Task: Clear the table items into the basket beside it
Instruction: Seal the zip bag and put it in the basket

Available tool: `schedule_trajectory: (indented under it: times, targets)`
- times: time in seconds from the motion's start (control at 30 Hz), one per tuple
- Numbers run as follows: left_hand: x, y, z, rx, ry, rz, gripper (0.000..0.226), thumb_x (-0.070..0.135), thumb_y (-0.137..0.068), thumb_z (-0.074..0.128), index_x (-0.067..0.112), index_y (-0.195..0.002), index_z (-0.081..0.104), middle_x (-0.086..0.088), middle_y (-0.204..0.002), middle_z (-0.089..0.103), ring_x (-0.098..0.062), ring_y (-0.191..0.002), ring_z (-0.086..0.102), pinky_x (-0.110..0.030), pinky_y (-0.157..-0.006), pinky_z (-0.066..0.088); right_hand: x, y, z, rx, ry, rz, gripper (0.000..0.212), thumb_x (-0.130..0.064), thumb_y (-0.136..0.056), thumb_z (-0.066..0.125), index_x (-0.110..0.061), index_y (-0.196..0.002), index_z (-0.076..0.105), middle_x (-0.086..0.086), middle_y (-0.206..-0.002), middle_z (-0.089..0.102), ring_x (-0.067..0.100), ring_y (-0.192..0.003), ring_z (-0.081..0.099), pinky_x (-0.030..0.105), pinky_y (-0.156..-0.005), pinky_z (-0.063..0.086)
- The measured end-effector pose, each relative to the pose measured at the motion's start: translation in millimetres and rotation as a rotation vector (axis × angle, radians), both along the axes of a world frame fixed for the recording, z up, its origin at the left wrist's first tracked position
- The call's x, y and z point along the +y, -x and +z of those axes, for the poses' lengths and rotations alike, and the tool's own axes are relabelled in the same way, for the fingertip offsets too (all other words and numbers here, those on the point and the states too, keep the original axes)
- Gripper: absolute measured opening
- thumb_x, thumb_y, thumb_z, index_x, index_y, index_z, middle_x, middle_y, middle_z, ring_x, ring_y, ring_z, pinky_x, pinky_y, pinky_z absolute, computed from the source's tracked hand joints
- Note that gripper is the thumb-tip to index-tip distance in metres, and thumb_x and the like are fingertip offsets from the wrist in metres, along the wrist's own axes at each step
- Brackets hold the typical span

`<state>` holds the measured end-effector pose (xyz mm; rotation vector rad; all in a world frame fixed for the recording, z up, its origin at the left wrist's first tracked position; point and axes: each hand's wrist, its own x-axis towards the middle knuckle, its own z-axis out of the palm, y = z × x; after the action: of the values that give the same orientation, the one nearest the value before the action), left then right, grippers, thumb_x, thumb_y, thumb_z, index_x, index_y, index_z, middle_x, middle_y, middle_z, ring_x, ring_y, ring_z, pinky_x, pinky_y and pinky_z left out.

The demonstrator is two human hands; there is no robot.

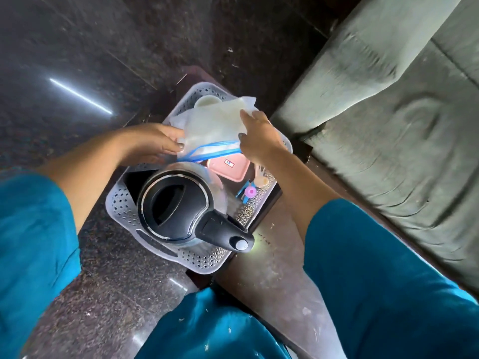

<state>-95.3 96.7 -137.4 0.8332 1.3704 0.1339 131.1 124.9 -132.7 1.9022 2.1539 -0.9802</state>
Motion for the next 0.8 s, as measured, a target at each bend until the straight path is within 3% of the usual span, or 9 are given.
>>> schedule_trajectory:
  times: [0.13, 0.2, 0.27, 0.33, 0.4, 0.47, 0.6, 0.73, 0.8]
  targets:
    - [-7.7, 6.0, -6.8, -0.148, 0.103, 0.058, 0.022, 0.003, -0.085, 0.053, 0.019, -0.085, 0.068, 0.001, -0.092, 0.067, -0.007, -0.079, 0.067, -0.019, -0.077, 0.052, 21.5, 4.5, 1.0, -0.047, -0.088, 0.11, 0.068, 0.003, -0.082, 0.044, -0.023, -0.143, 0.03, 0.004, -0.148, 0.028, 0.029, -0.121, 0.048, 0.035, -0.096, 0.043]
    - [-9.4, 6.4, -9.2, -0.154, 0.108, 0.096, 0.024, 0.004, -0.085, 0.053, 0.017, -0.094, 0.071, -0.003, -0.096, 0.071, -0.013, -0.087, 0.067, -0.027, -0.092, 0.047, 30.5, 6.7, 1.8, -0.066, -0.098, 0.191, 0.068, 0.003, -0.082, 0.043, -0.025, -0.142, 0.031, 0.004, -0.148, 0.028, 0.029, -0.123, 0.046, 0.036, -0.099, 0.039]
    - [-10.1, 4.6, -8.2, -0.13, 0.125, 0.126, 0.03, 0.006, -0.087, 0.054, 0.012, -0.115, 0.062, -0.013, -0.108, 0.068, -0.024, -0.099, 0.063, -0.036, -0.101, 0.043, 38.9, 9.6, 1.7, -0.08, -0.092, 0.257, 0.066, 0.003, -0.083, 0.042, -0.026, -0.142, 0.033, 0.003, -0.147, 0.03, 0.027, -0.124, 0.045, 0.035, -0.099, 0.039]
    - [-10.9, 0.6, -5.0, -0.062, 0.094, 0.057, 0.029, 0.011, -0.089, 0.055, 0.015, -0.117, 0.059, -0.013, -0.106, 0.068, -0.025, -0.095, 0.063, -0.03, -0.088, 0.051, 45.7, 12.9, 2.3, -0.09, -0.093, 0.305, 0.065, 0.003, -0.083, 0.043, -0.027, -0.141, 0.034, 0.004, -0.144, 0.034, 0.027, -0.122, 0.046, 0.036, -0.096, 0.041]
    - [-9.8, -3.1, 0.2, 0.091, -0.033, -0.035, 0.021, 0.014, -0.089, 0.056, 0.023, -0.106, 0.062, -0.007, -0.091, 0.068, -0.016, -0.075, 0.06, -0.024, -0.066, 0.047, 49.8, 17.7, 2.9, -0.106, -0.112, 0.343, 0.066, 0.002, -0.083, 0.044, -0.028, -0.141, 0.033, 0.004, -0.142, 0.035, 0.028, -0.121, 0.047, 0.037, -0.092, 0.043]
    - [-8.7, -5.1, 1.5, 0.181, -0.155, -0.049, 0.021, 0.012, -0.088, 0.056, 0.023, -0.104, 0.063, -0.005, -0.083, 0.065, -0.014, -0.066, 0.053, -0.025, -0.061, 0.039, 50.1, 23.4, 2.2, -0.123, -0.11, 0.361, 0.068, 0.002, -0.083, 0.043, -0.029, -0.142, 0.03, 0.004, -0.145, 0.032, 0.029, -0.12, 0.048, 0.036, -0.09, 0.045]
    - [-11.2, -5.2, 1.9, 0.263, -0.213, -0.117, 0.036, 0.008, -0.086, 0.058, 0.017, -0.12, 0.058, 0.013, -0.079, 0.059, -0.007, -0.06, 0.05, -0.017, -0.053, 0.041, 44.3, 22.0, -0.5, -0.113, -0.073, 0.308, 0.064, -0.007, -0.089, 0.042, -0.041, -0.141, 0.026, 0.005, -0.148, 0.022, 0.03, -0.114, 0.05, 0.037, -0.084, 0.046]
    - [-7.3, -8.2, 11.9, 0.424, -0.362, -0.177, 0.037, 0.011, -0.082, 0.064, 0.013, -0.119, 0.061, -0.007, -0.107, 0.066, -0.012, -0.085, 0.055, -0.02, -0.078, 0.038, 32.9, 4.6, 3.7, -0.018, -0.143, 0.179, 0.05, -0.03, -0.093, 0.049, -0.043, -0.137, 0.03, 0.008, -0.146, 0.022, 0.028, -0.114, 0.046, 0.04, -0.091, 0.046]
    - [-2.5, -11.8, 20.0, 0.5, -0.394, -0.16, 0.036, 0.015, -0.08, 0.067, 0.014, -0.117, 0.062, -0.014, -0.111, 0.064, -0.021, -0.089, 0.057, -0.022, -0.077, 0.034, 25.6, -2.9, 7.9, -0.04, -0.246, 0.14, 0.051, -0.034, -0.091, 0.053, -0.035, -0.138, 0.033, 0.012, -0.142, 0.028, 0.032, -0.117, 0.04, 0.041, -0.093, 0.043]
